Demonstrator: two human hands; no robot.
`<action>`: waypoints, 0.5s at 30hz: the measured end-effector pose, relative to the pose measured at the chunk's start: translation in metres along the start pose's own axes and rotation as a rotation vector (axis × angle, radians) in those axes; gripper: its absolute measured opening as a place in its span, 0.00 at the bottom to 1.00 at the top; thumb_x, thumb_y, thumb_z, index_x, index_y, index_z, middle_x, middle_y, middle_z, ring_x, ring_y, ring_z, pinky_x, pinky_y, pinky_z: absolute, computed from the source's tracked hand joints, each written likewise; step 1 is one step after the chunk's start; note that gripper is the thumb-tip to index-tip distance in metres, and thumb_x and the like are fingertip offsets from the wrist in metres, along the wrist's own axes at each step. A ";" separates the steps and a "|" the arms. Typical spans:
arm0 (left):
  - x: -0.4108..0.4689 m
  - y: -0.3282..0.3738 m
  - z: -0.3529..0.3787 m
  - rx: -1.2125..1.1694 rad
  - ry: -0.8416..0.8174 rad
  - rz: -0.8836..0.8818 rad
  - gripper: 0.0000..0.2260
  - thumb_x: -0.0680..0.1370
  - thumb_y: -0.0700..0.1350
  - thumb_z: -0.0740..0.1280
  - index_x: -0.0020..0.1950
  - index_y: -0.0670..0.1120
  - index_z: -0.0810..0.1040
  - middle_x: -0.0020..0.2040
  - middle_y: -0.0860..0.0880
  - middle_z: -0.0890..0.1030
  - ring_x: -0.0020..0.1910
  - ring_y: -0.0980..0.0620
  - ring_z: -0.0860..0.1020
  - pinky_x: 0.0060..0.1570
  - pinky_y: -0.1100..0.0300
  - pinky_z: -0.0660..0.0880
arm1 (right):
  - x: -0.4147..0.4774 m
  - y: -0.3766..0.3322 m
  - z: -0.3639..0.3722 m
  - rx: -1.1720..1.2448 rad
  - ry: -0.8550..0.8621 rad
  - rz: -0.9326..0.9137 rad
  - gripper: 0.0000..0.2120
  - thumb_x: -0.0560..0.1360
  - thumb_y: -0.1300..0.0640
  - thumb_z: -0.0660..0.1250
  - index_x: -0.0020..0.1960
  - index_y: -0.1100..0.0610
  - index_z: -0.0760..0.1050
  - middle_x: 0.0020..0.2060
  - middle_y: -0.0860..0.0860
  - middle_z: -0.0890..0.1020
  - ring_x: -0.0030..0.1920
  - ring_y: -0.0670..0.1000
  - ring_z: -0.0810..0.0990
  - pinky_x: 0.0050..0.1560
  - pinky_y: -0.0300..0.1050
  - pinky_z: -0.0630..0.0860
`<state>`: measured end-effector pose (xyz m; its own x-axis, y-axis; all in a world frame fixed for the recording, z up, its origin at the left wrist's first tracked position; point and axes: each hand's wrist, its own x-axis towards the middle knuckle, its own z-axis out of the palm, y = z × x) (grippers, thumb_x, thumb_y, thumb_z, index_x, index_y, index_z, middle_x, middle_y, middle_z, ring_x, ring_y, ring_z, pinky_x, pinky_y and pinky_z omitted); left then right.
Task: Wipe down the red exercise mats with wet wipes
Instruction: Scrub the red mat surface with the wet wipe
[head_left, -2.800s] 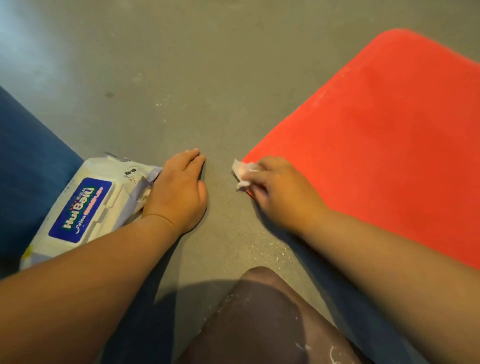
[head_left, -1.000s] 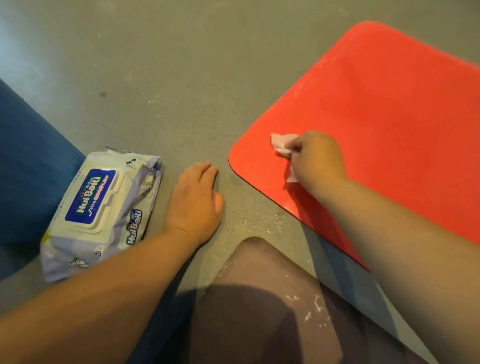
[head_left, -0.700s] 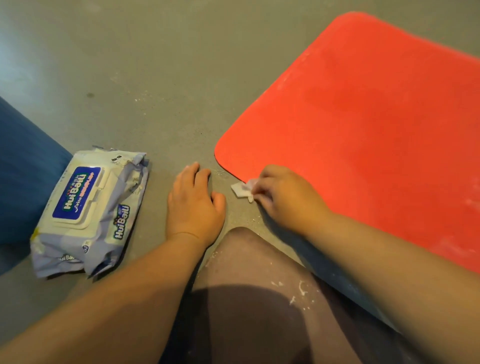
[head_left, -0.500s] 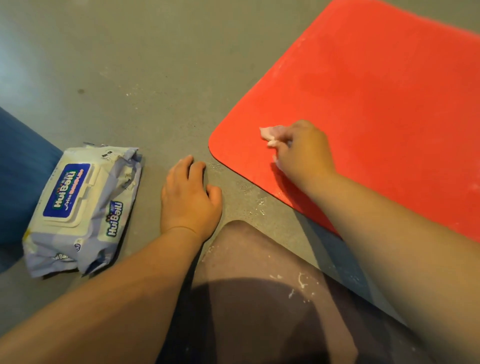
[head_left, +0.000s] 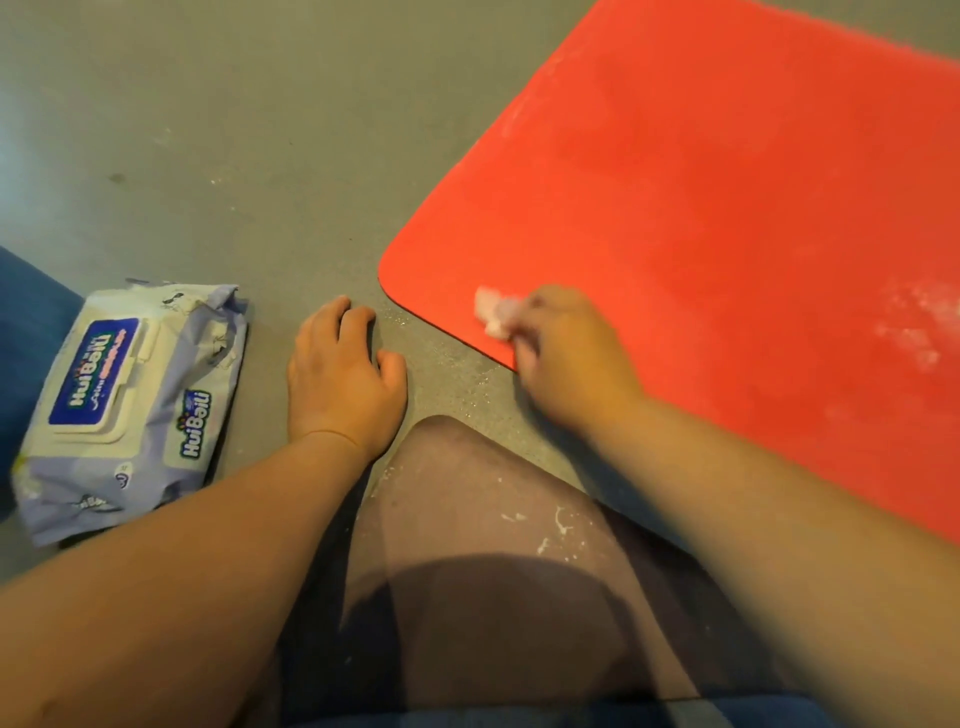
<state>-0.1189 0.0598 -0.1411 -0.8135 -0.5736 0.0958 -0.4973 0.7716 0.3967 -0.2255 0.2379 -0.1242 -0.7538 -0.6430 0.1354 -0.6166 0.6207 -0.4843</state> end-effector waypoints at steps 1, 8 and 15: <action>-0.001 0.000 0.000 0.001 -0.002 0.001 0.19 0.75 0.43 0.63 0.65 0.40 0.73 0.70 0.41 0.68 0.69 0.42 0.64 0.68 0.49 0.61 | -0.019 -0.007 -0.001 0.021 -0.045 -0.079 0.10 0.73 0.65 0.65 0.51 0.61 0.82 0.46 0.58 0.79 0.49 0.60 0.75 0.46 0.47 0.69; 0.000 0.000 0.001 0.022 -0.001 0.006 0.19 0.76 0.45 0.62 0.65 0.41 0.72 0.70 0.41 0.68 0.69 0.42 0.63 0.69 0.49 0.61 | 0.023 0.057 -0.033 -0.116 0.081 0.272 0.12 0.74 0.64 0.62 0.52 0.58 0.82 0.51 0.60 0.78 0.54 0.61 0.76 0.52 0.48 0.68; -0.005 0.004 -0.005 0.023 0.001 0.057 0.15 0.77 0.43 0.63 0.63 0.40 0.75 0.69 0.39 0.69 0.67 0.39 0.66 0.66 0.47 0.62 | -0.030 -0.001 -0.012 -0.004 -0.082 -0.067 0.14 0.74 0.66 0.62 0.56 0.60 0.80 0.51 0.56 0.78 0.53 0.58 0.73 0.51 0.49 0.71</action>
<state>-0.1156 0.0641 -0.1358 -0.8404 -0.5288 0.1188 -0.4569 0.8091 0.3696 -0.2047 0.2623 -0.1176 -0.6895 -0.7178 0.0961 -0.6662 0.5767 -0.4728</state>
